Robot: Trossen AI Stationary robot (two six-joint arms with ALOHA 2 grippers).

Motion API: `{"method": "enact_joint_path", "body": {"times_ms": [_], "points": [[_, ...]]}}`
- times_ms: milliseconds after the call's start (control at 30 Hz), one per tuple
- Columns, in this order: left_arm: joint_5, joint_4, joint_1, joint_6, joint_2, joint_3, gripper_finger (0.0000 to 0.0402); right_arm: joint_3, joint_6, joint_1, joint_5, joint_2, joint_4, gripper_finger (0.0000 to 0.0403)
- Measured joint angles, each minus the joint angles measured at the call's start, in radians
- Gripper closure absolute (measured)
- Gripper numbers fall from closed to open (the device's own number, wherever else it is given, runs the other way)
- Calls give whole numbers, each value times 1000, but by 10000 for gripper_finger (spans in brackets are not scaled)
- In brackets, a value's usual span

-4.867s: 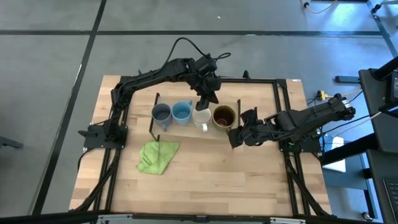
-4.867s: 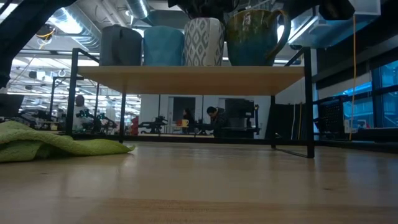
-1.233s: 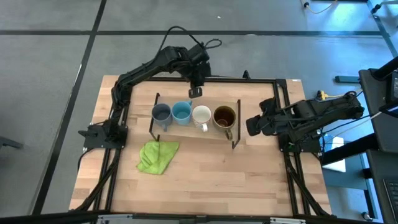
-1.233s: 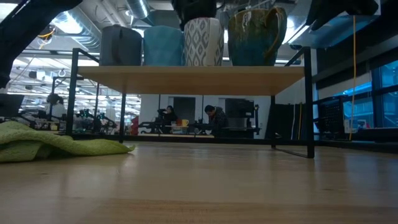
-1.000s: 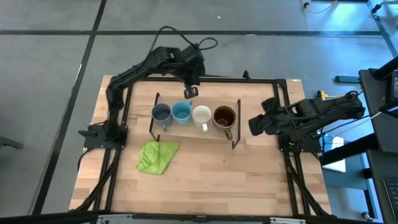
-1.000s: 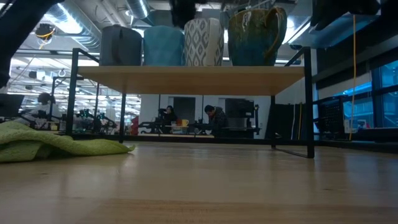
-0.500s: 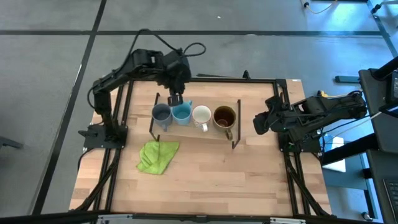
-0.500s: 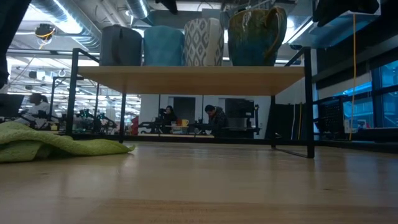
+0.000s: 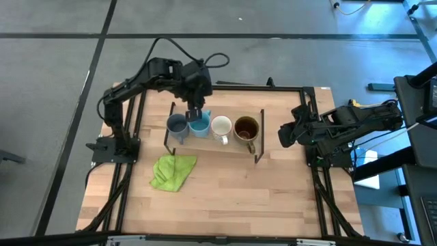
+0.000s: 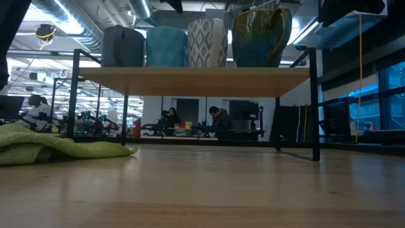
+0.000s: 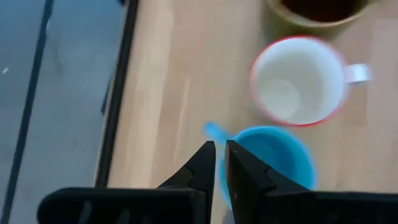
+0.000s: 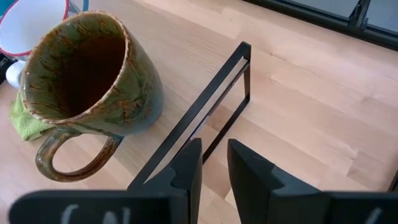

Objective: Stack small to large cups/mugs on shelf
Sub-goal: Remove the blue mug from the shelf

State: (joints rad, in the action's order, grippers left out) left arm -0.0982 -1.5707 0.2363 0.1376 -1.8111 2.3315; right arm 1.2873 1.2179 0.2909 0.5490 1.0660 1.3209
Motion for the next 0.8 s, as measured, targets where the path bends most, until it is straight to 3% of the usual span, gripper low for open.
{"method": "enact_joint_path", "body": {"times_ms": [100, 400, 800], "points": [[-21, 0, 26, 25, 0, -21, 367, 0, 1, 0, 0, 0, 0, 325], [135, 0, 71, -15, 1, -153, 363, 0, 8, 0, 0, 0, 0, 325], [117, -1, 64, -7, 78, -296, 345, 0, 8, 0, 34, 0, 1, 325]]}}
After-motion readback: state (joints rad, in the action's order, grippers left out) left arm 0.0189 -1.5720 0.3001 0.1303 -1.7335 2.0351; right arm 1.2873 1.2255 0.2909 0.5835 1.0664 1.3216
